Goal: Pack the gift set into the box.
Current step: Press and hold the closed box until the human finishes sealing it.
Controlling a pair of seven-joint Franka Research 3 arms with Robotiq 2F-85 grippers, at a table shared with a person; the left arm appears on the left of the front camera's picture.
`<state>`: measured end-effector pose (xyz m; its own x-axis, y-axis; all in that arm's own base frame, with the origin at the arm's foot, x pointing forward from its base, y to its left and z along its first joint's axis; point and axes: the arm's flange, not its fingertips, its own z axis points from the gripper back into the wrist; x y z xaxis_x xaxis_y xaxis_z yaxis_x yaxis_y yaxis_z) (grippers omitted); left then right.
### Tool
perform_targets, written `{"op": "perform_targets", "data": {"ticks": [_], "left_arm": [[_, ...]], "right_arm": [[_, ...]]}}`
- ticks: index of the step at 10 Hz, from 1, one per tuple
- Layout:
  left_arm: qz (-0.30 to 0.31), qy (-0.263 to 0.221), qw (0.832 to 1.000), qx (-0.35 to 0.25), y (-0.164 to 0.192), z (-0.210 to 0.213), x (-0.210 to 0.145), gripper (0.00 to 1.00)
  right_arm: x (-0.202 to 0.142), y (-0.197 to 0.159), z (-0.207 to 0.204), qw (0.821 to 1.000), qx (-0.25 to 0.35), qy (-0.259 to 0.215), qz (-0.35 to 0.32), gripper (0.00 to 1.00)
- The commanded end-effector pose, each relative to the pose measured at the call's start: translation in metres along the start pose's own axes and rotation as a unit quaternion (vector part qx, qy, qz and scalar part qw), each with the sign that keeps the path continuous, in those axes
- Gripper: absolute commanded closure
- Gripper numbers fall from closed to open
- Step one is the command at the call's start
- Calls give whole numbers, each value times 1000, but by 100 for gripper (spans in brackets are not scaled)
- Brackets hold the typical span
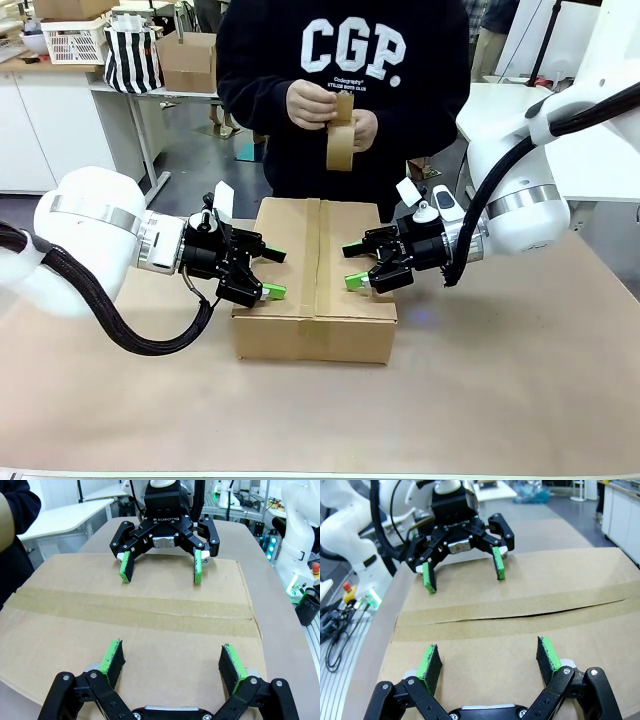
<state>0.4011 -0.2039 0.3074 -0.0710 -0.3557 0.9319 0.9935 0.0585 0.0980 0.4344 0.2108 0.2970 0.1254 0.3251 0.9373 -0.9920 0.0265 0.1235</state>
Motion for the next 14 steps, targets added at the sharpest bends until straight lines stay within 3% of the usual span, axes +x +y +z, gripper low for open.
{"op": "perform_targets", "data": {"ticks": [1,14], "left_arm": [[3,2,1000,6,-3,0,-2,0],[3,2,1000,6,-3,0,-2,0]], "right_arm": [[-3,0,0,1000,0,1,-4,0],[-3,0,0,1000,0,1,-4,0]]}}
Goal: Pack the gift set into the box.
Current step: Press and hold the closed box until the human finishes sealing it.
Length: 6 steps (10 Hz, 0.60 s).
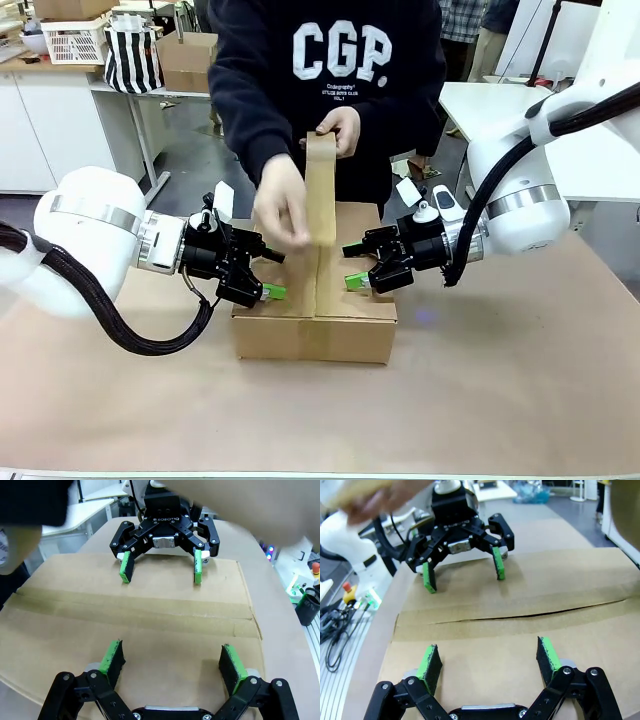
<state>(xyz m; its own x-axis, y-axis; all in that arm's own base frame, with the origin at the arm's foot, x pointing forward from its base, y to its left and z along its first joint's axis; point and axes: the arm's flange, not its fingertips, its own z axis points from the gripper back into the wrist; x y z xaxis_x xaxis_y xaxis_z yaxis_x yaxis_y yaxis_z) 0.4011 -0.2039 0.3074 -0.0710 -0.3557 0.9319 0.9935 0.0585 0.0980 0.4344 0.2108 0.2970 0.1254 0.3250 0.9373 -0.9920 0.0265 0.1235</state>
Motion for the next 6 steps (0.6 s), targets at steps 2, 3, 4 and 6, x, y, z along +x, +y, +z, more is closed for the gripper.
{"op": "perform_targets", "data": {"ticks": [2,3,4,6], "left_arm": [[3,2,1000,6,-3,0,-2,0],[3,2,1000,6,-3,0,-2,0],[3,2,1000,6,-3,0,-2,0],[3,2,1000,6,-3,0,-2,0]], "right_arm": [[-3,0,0,1000,0,1,-4,0],[-3,0,0,1000,0,1,-4,0],[-3,0,0,1000,0,1,-4,0],[-3,0,0,1000,0,1,-4,0]]}}
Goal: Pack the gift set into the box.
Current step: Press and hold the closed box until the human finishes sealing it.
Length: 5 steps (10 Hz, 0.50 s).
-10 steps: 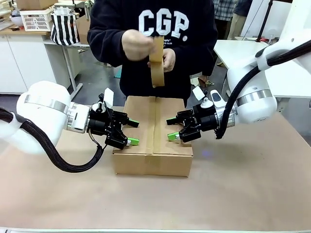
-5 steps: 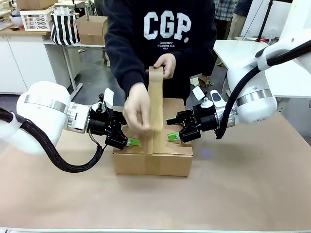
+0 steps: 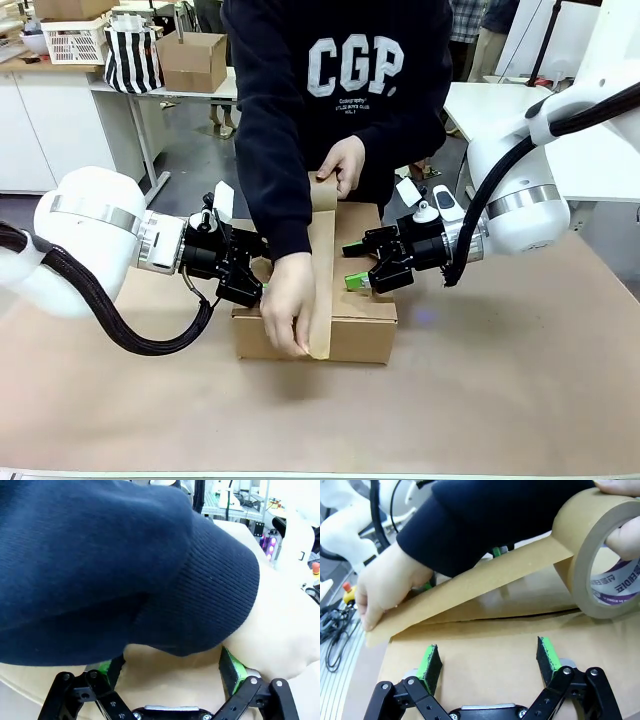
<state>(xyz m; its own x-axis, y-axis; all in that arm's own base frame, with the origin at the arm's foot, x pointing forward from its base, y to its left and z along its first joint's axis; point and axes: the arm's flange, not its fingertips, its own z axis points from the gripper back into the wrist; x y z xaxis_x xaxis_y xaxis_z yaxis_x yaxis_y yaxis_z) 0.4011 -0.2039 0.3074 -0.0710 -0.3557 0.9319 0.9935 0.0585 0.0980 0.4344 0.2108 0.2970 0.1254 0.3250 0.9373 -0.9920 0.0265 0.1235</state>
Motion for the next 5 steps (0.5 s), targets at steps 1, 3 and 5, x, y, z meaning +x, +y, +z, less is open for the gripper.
{"op": "perform_targets", "data": {"ticks": [1,3,5], "left_arm": [[3,2,1000,6,-3,0,-2,0],[3,2,1000,6,-3,0,-2,0],[3,2,1000,6,-3,0,-2,0]], "right_arm": [[-3,0,0,1000,0,1,-4,0],[-3,0,0,1000,0,1,-4,0],[-3,0,0,1000,0,1,-4,0]]}}
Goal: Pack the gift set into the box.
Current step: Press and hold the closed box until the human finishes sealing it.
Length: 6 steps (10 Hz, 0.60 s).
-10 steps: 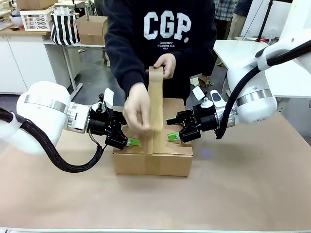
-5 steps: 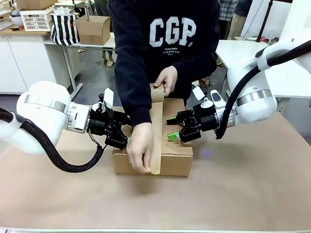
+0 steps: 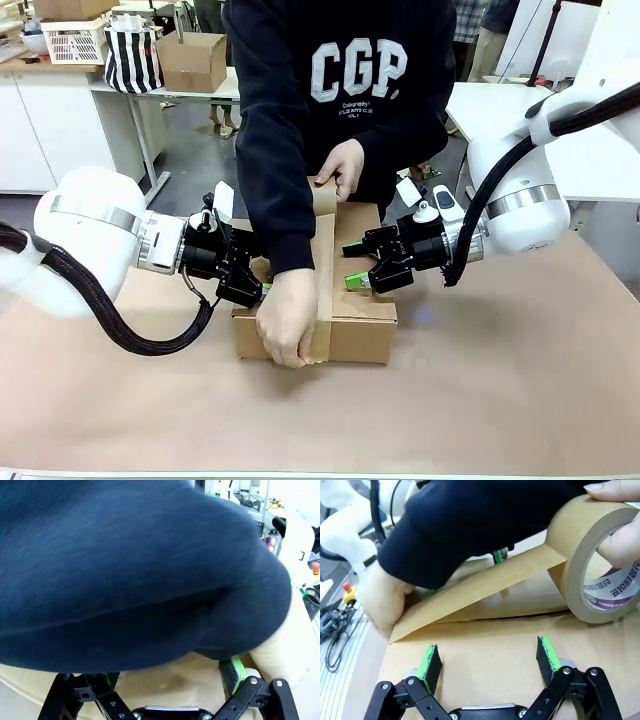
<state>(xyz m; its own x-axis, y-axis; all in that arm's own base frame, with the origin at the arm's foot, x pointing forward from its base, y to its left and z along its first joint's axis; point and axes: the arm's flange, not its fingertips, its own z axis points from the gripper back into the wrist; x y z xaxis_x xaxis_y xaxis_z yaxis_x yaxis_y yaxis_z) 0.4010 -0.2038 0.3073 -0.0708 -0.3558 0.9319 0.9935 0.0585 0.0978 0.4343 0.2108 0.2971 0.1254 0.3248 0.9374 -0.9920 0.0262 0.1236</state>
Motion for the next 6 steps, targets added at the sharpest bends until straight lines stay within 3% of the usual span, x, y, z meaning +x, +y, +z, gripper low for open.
{"op": "perform_targets", "data": {"ticks": [1,6], "left_arm": [[3,2,1000,6,-3,0,-2,0],[3,2,1000,6,-3,0,-2,0]], "right_arm": [[-4,0,0,1000,0,1,-4,0],[-4,0,0,1000,0,1,-4,0]]}}
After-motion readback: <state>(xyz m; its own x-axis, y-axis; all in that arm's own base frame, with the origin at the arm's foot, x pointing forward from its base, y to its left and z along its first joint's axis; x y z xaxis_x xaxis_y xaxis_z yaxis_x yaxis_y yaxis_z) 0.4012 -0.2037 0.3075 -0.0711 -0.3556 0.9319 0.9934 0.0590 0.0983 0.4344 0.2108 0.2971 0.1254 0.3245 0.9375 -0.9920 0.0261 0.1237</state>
